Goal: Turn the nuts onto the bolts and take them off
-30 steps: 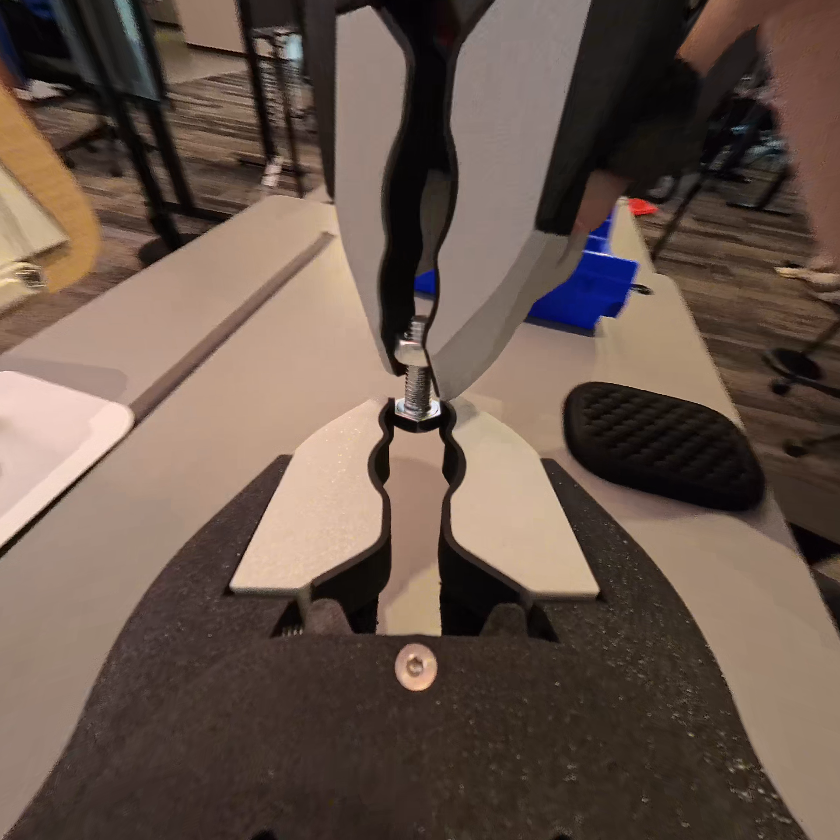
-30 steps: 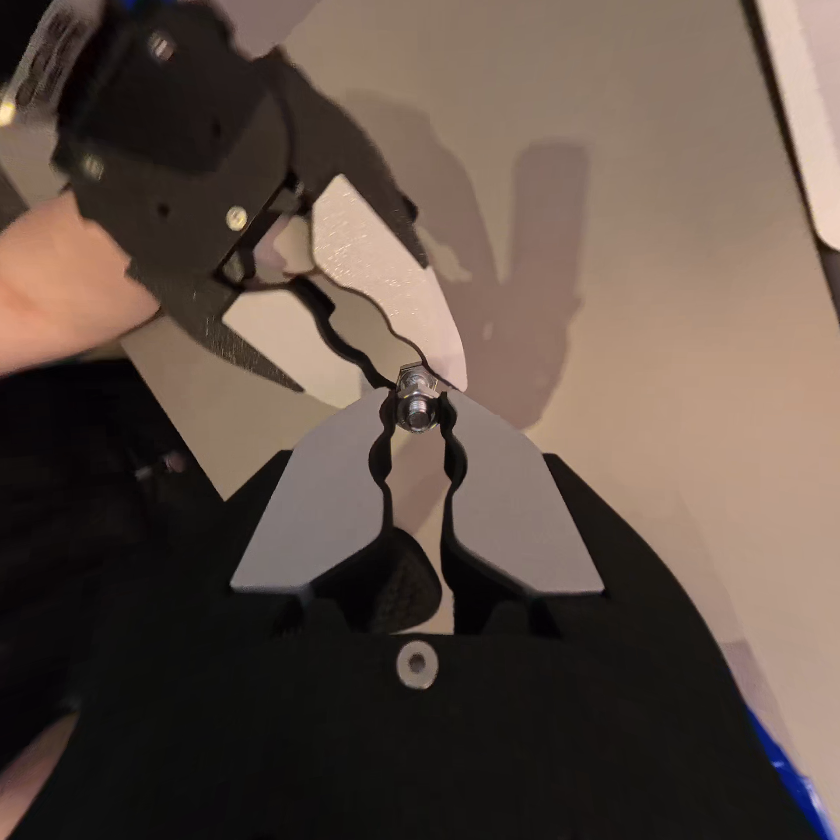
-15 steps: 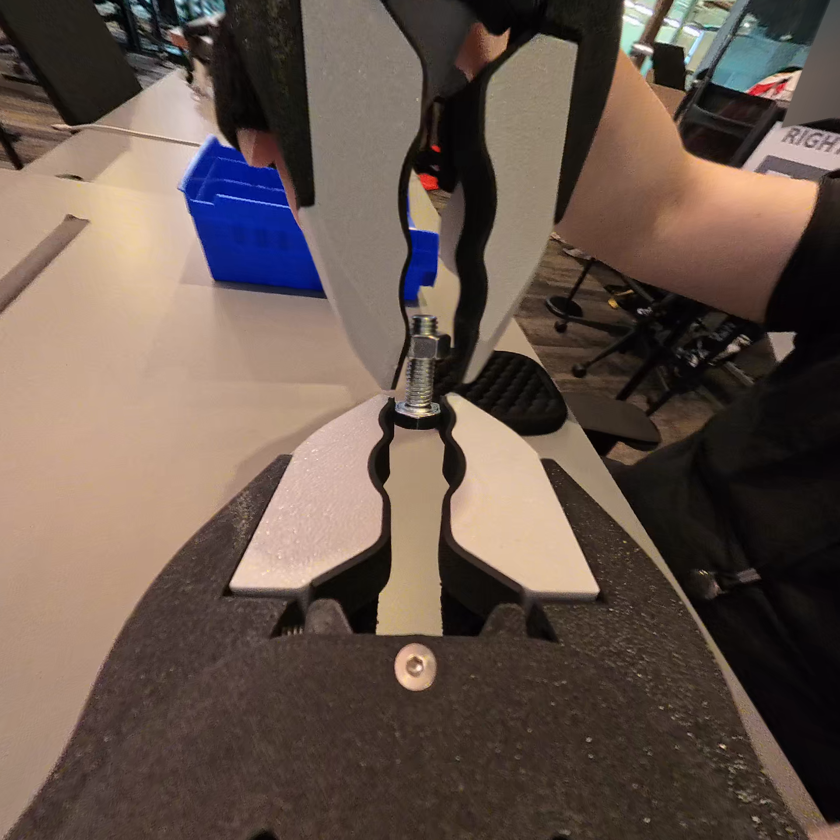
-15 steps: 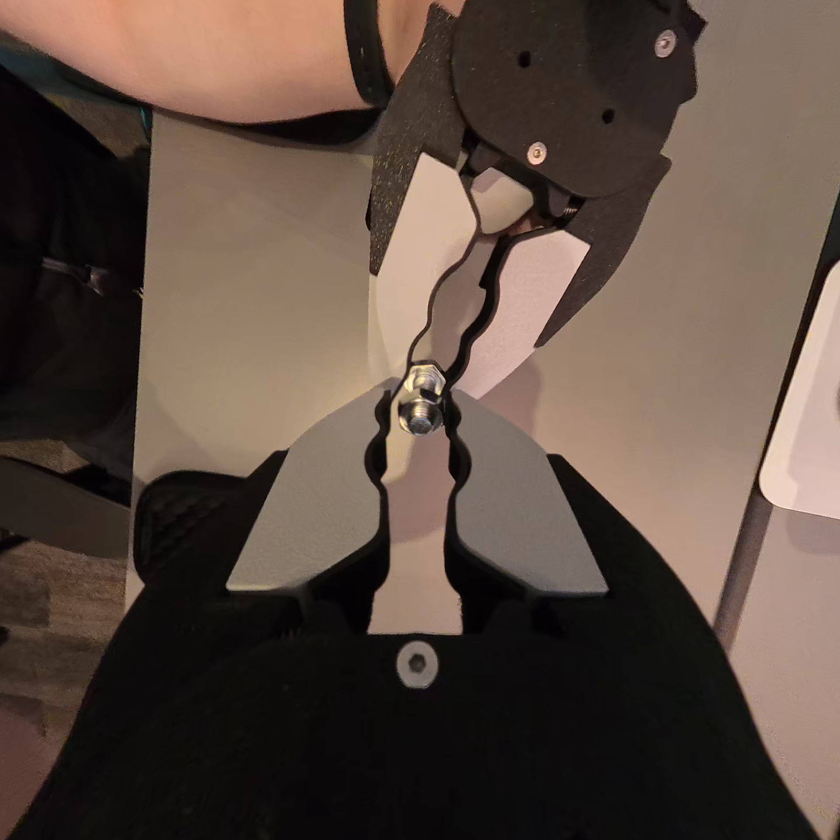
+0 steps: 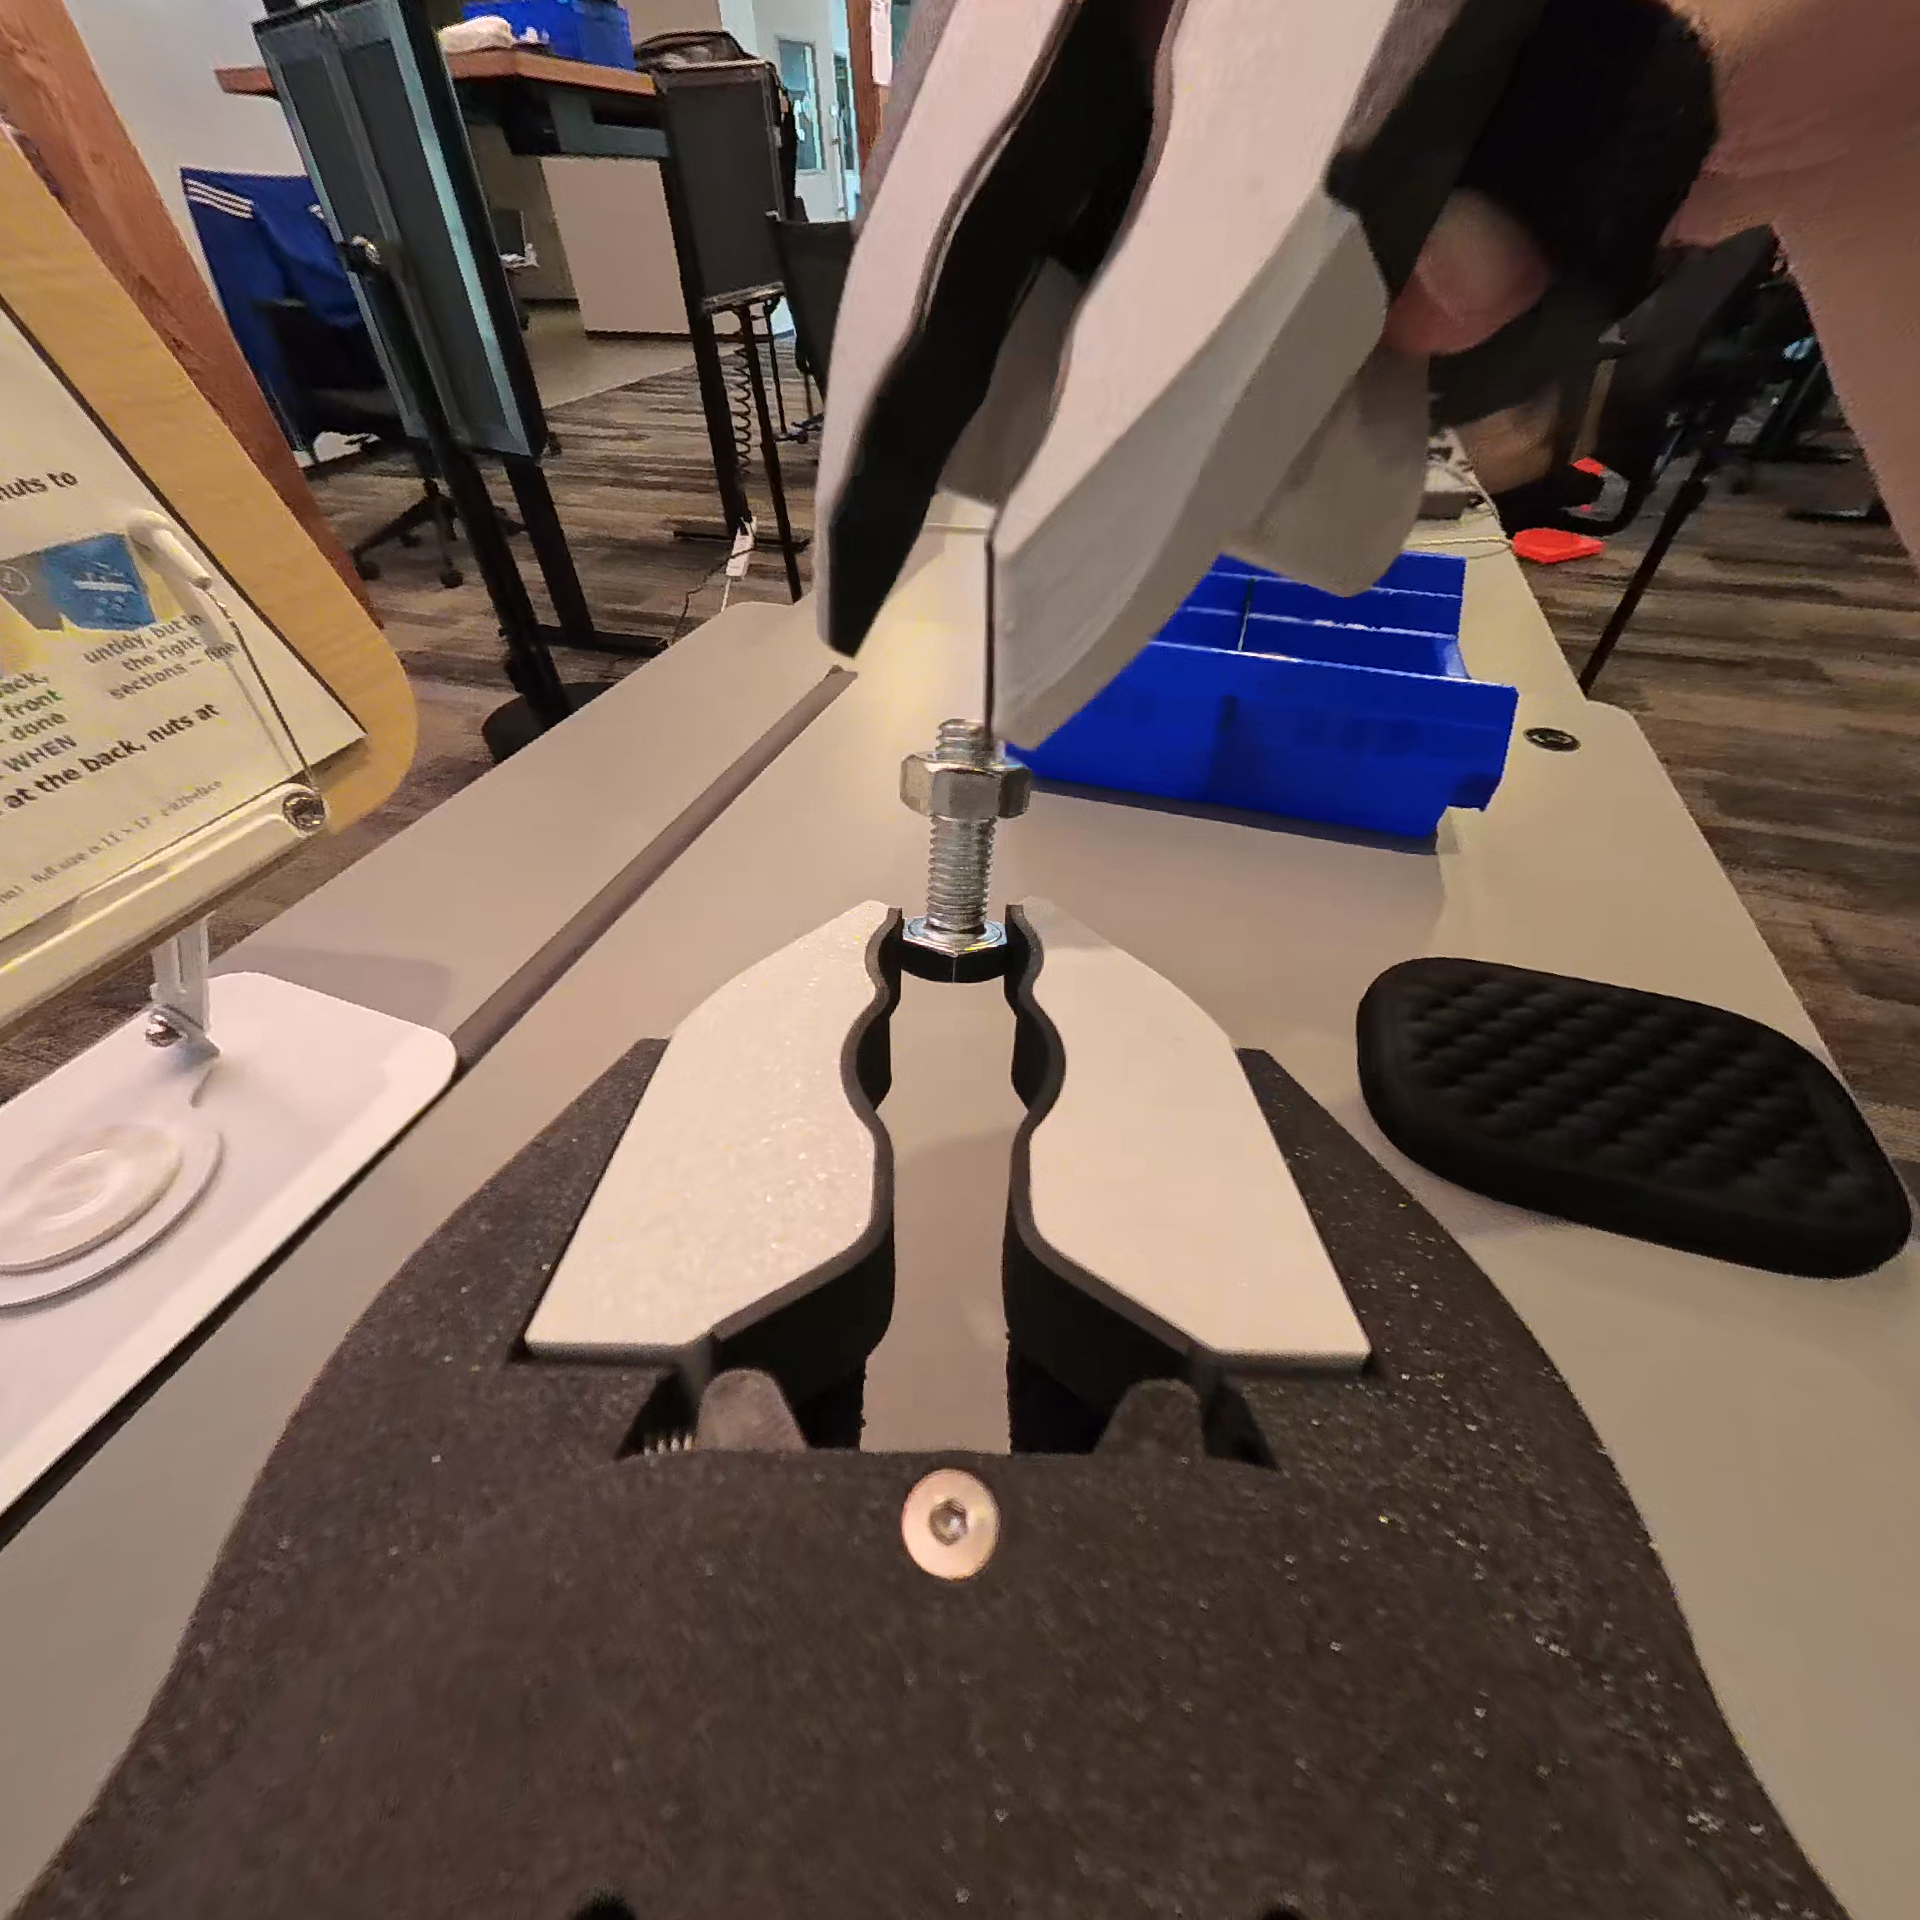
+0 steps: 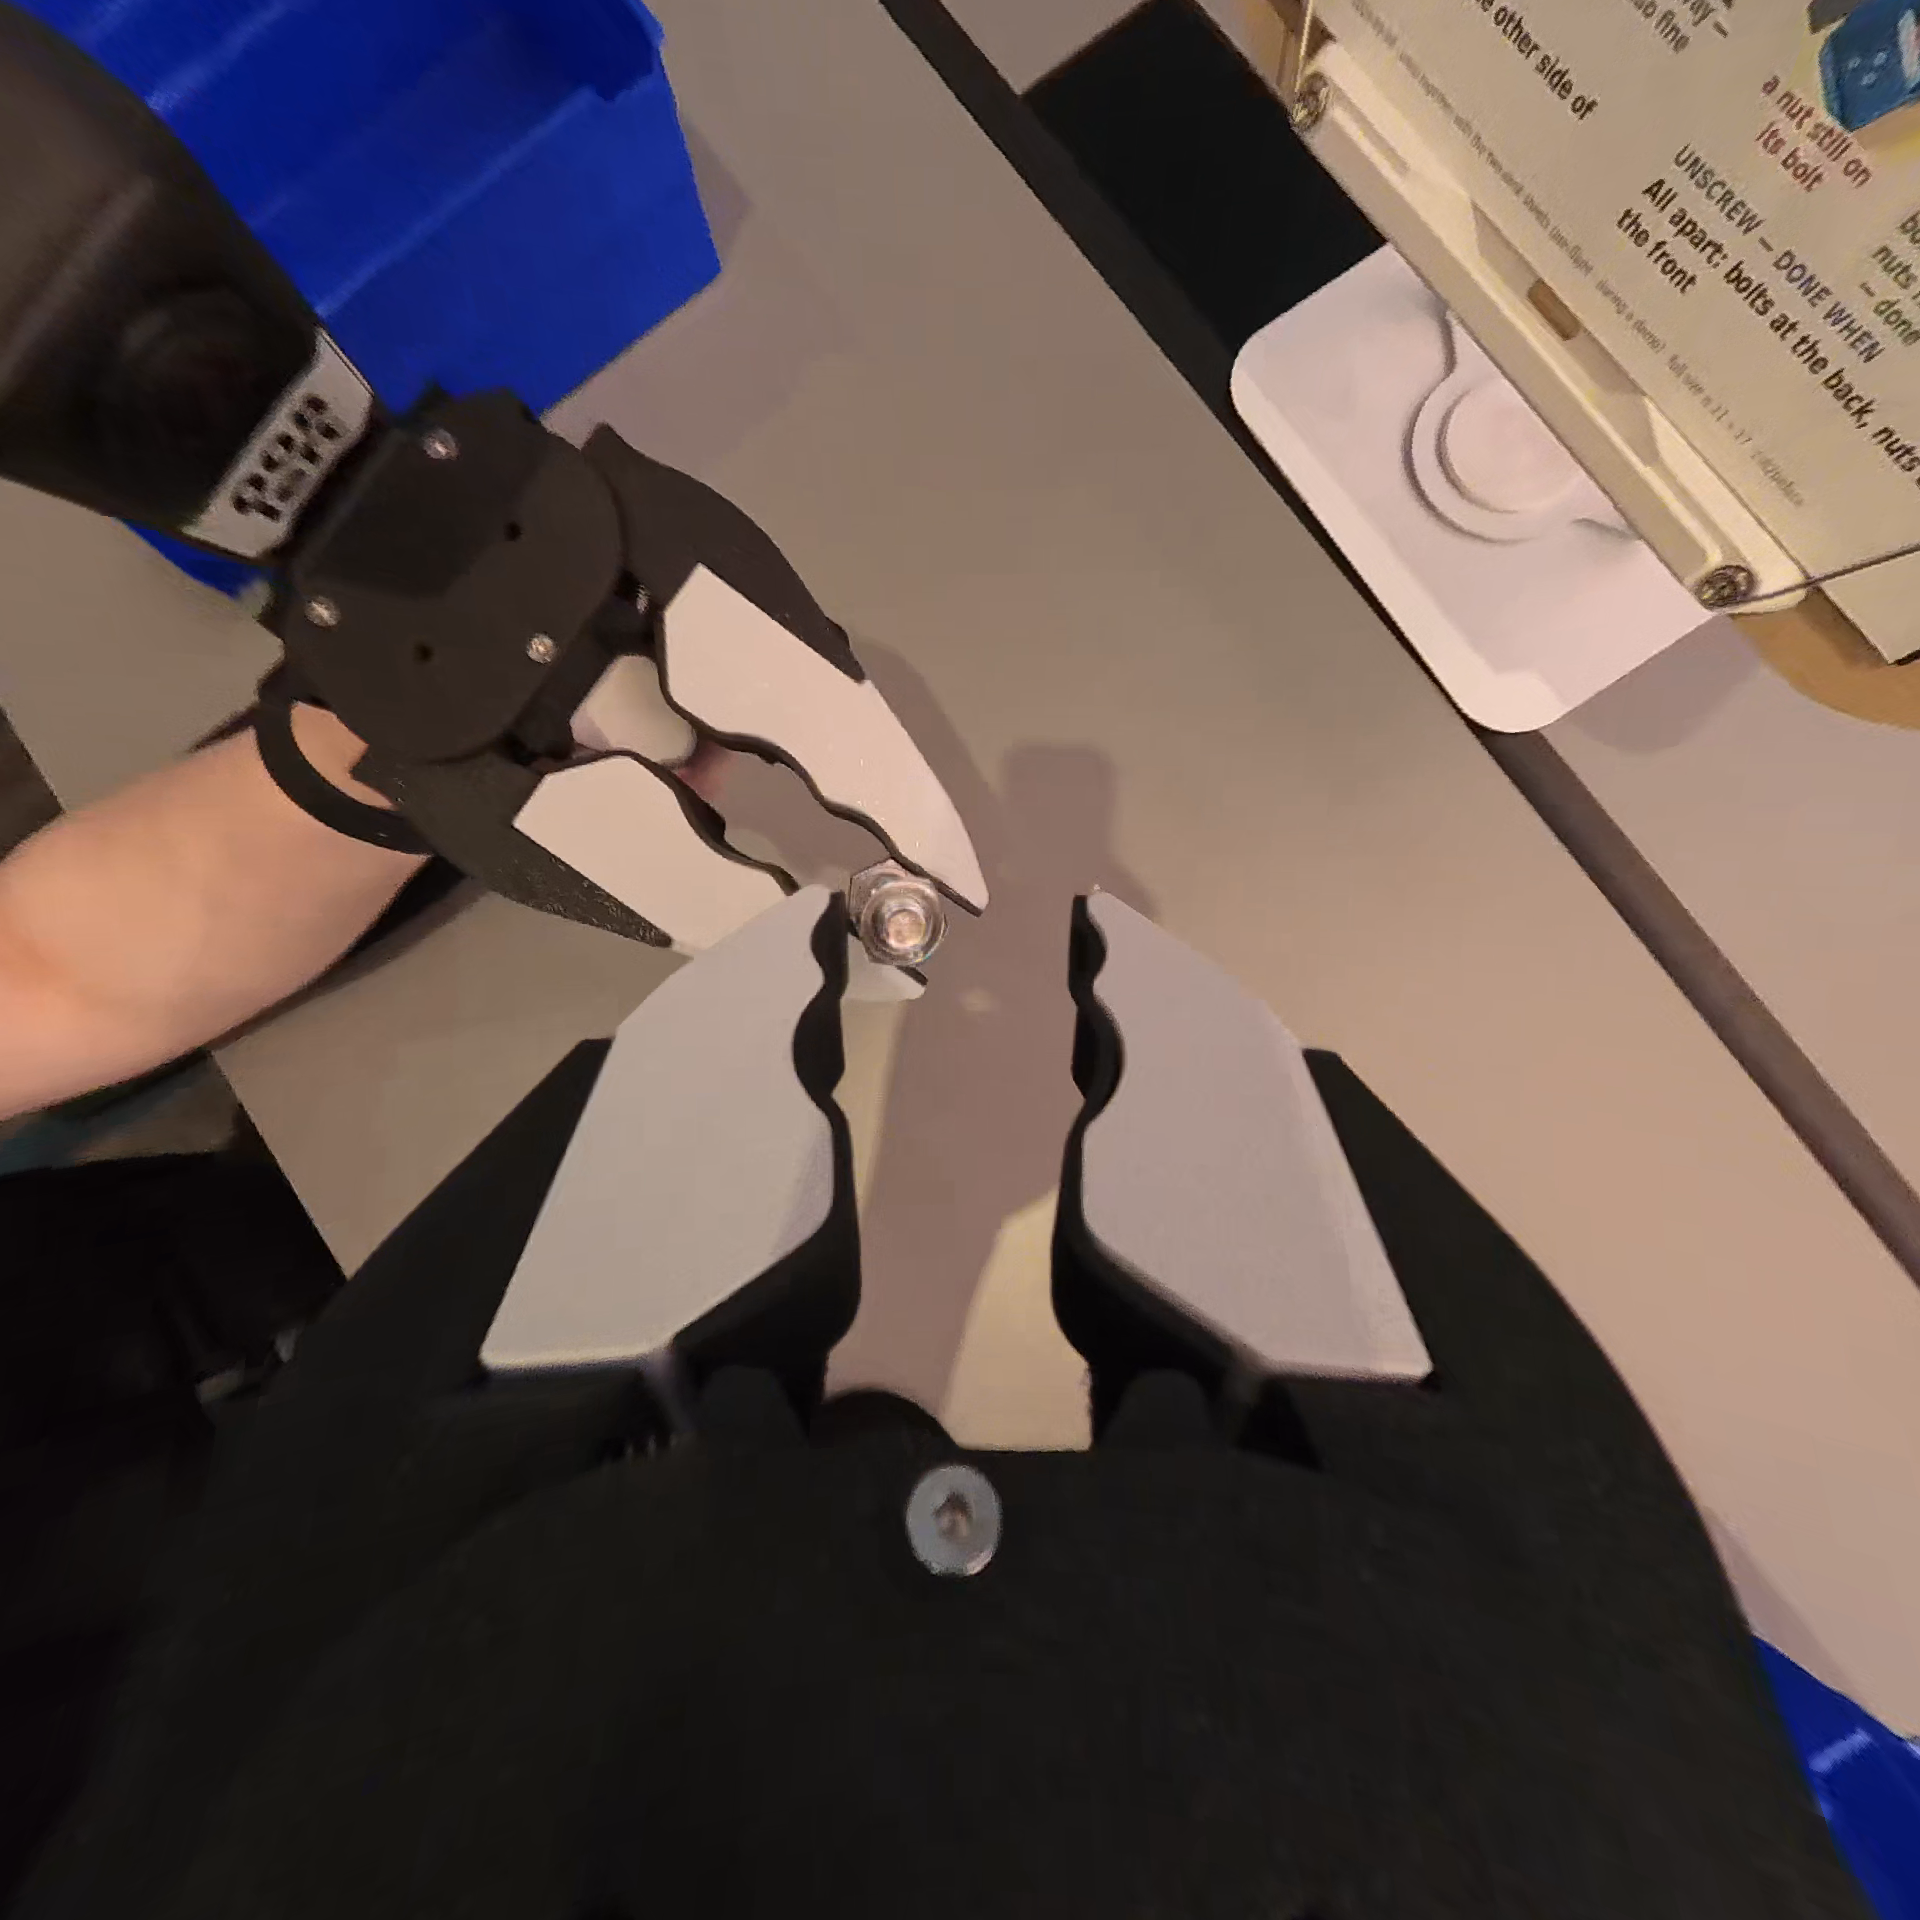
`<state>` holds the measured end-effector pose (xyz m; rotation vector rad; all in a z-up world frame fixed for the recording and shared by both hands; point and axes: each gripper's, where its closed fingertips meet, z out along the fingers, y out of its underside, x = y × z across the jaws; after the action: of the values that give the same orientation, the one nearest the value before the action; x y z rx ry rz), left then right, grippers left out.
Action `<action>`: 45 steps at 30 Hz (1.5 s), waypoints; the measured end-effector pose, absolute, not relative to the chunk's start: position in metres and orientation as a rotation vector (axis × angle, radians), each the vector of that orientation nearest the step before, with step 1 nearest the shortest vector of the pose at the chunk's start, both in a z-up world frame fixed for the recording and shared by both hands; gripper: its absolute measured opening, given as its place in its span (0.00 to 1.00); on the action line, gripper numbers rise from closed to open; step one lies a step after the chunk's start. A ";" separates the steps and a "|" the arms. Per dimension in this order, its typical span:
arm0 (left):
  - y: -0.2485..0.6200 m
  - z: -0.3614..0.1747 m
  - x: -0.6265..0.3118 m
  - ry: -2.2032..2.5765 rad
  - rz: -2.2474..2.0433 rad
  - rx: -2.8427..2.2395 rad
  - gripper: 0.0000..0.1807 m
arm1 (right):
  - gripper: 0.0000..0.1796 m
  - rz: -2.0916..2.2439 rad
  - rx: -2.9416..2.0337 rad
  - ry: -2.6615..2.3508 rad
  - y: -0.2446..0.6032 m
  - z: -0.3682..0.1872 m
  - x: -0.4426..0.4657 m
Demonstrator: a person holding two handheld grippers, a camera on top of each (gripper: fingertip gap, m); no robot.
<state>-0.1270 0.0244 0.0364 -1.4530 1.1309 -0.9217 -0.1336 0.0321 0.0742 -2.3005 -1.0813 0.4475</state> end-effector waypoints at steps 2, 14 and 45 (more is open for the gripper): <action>0.025 0.038 -0.127 1.124 -0.910 -1.449 0.10 | 0.22 0.440 -2.333 -1.092 0.030 0.071 -0.133; 0.039 0.040 -0.126 1.049 -0.711 -1.462 0.10 | 0.10 0.438 -2.463 -0.966 0.034 0.066 -0.139; -0.048 0.043 -0.129 1.470 -1.354 -1.358 0.10 | 0.11 0.425 -1.657 -2.015 -0.039 0.065 -0.144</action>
<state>-0.1287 -0.0484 0.0430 -1.3577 1.4700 -1.3538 -0.1442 -0.0391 0.0648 -1.6570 -2.0152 0.4246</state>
